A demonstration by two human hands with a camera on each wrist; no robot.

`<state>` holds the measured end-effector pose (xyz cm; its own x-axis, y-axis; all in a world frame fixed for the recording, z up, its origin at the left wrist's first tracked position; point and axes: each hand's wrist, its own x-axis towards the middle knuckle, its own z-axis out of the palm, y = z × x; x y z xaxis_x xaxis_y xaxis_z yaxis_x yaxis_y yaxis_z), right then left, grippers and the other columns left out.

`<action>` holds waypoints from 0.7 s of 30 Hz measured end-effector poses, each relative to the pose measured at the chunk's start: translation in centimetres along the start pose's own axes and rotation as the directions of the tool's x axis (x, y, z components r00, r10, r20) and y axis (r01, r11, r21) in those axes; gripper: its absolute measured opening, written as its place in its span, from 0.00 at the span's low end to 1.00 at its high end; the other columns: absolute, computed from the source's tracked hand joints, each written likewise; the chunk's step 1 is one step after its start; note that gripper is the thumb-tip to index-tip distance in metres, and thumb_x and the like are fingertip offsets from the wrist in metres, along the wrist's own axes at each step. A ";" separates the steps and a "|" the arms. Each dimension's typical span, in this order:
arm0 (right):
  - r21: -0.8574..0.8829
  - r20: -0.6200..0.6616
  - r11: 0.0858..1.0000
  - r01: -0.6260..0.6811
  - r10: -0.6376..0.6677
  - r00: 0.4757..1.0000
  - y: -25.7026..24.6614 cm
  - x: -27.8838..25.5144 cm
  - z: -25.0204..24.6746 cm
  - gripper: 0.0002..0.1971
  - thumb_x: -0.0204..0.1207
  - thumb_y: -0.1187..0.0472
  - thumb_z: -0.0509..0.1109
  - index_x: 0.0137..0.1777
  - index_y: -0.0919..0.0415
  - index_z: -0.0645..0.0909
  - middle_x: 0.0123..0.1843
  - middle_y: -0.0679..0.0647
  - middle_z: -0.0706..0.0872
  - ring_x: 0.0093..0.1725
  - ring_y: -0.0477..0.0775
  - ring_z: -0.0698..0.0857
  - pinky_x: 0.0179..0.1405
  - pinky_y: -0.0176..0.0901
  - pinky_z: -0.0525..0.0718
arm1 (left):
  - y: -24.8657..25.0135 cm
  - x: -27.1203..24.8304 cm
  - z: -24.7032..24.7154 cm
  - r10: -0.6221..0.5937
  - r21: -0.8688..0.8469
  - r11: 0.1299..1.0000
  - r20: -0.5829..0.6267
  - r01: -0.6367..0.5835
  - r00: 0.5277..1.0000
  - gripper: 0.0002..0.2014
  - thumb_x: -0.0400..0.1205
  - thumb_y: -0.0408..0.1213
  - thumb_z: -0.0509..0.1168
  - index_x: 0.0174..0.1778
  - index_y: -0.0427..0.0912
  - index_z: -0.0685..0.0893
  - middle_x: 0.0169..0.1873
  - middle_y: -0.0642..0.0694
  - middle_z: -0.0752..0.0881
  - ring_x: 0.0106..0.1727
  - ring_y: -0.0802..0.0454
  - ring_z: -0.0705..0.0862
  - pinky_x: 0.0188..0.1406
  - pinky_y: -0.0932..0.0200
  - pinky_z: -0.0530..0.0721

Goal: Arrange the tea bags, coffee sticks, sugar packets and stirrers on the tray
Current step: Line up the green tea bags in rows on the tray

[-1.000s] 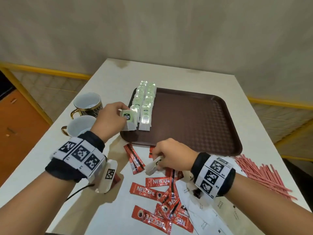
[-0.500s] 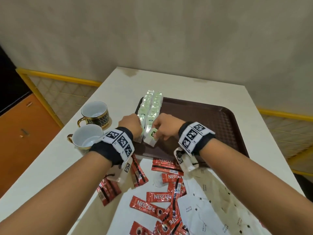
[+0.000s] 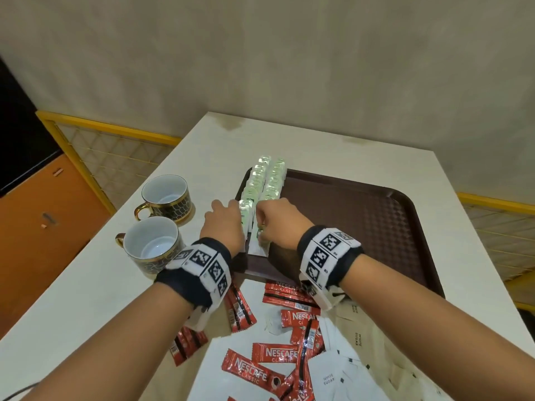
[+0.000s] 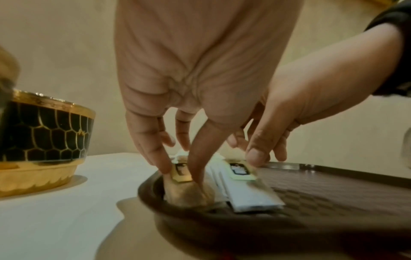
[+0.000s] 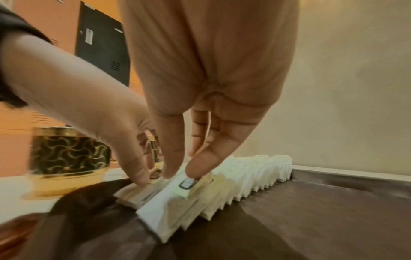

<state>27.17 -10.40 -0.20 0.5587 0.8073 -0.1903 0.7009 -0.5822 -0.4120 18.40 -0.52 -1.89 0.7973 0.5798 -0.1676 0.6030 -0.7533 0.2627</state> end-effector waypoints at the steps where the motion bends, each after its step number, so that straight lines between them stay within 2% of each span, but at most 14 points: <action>1: -0.010 0.026 1.000 0.012 -0.012 1.000 -0.1 -0.3 0.3 0.10 0.69 0.70 0.75 0.47 0.63 0.79 0.48 0.59 0.83 0.46 0.60 0.84 0.45 0.50 0.86 | -0.2 -0.3 0.5 0.014 0.011 1.000 -0.003 -0.014 1.000 0.21 0.79 0.32 0.65 0.67 0.37 0.68 0.62 0.34 0.71 0.62 0.33 0.76 0.56 0.48 0.77; 5: -0.112 0.119 0.993 0.046 -0.032 0.992 -0.6 -0.7 1.4 0.09 0.72 0.68 0.75 0.51 0.65 0.81 0.53 0.62 0.83 0.49 0.63 0.85 0.50 0.51 0.86 | -1.2 -0.6 1.7 0.081 0.081 0.993 0.048 -0.084 0.996 0.14 0.82 0.33 0.61 0.63 0.37 0.72 0.57 0.35 0.78 0.59 0.35 0.79 0.55 0.49 0.77; 10: -0.148 0.110 0.989 0.007 0.010 0.994 -0.8 -0.3 1.8 0.09 0.75 0.72 0.70 0.55 0.68 0.80 0.55 0.65 0.83 0.52 0.65 0.86 0.51 0.51 0.86 | -1.6 -0.1 1.3 0.122 0.153 0.980 0.056 -0.130 0.991 0.11 0.81 0.31 0.60 0.59 0.36 0.76 0.54 0.36 0.82 0.57 0.37 0.81 0.54 0.51 0.78; 14: -0.129 0.095 0.992 -0.012 0.025 0.995 -0.9 -0.2 1.9 0.10 0.73 0.73 0.71 0.54 0.69 0.81 0.54 0.65 0.83 0.51 0.65 0.86 0.53 0.52 0.87 | -1.8 0.3 1.3 0.134 0.158 0.977 0.071 -0.144 0.988 0.11 0.81 0.32 0.61 0.59 0.37 0.76 0.54 0.36 0.82 0.57 0.37 0.80 0.54 0.50 0.78; 17: -0.109 0.088 0.994 -0.026 0.035 0.996 -0.9 -0.2 1.9 0.09 0.73 0.72 0.71 0.53 0.67 0.81 0.54 0.64 0.83 0.51 0.64 0.85 0.52 0.51 0.86 | -1.8 0.3 1.4 0.116 0.122 0.984 0.112 -0.130 0.987 0.14 0.78 0.37 0.66 0.58 0.39 0.75 0.54 0.38 0.81 0.56 0.38 0.80 0.51 0.52 0.78; 19: -0.099 0.085 0.995 -0.029 0.038 0.996 -0.9 -0.3 1.9 0.09 0.73 0.71 0.71 0.53 0.67 0.81 0.54 0.64 0.83 0.50 0.64 0.85 0.51 0.51 0.86 | -1.8 0.4 1.5 0.119 0.125 0.983 0.131 -0.135 0.984 0.20 0.76 0.45 0.71 0.58 0.40 0.75 0.53 0.41 0.81 0.56 0.41 0.80 0.50 0.54 0.76; 21: -0.095 0.084 0.995 -0.028 0.036 0.996 -0.9 -0.5 2.0 0.09 0.73 0.70 0.73 0.52 0.66 0.81 0.54 0.63 0.83 0.50 0.63 0.85 0.50 0.49 0.86 | -1.8 0.6 1.5 0.133 0.146 0.978 0.126 -0.151 0.983 0.21 0.76 0.51 0.71 0.57 0.41 0.77 0.52 0.42 0.83 0.55 0.42 0.81 0.50 0.54 0.76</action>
<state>25.38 -10.04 -1.53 0.5446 0.7909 -0.2789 0.7237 -0.6113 -0.3203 17.78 0.71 -3.92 0.8675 0.4305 -0.2491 0.4727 -0.8694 0.1437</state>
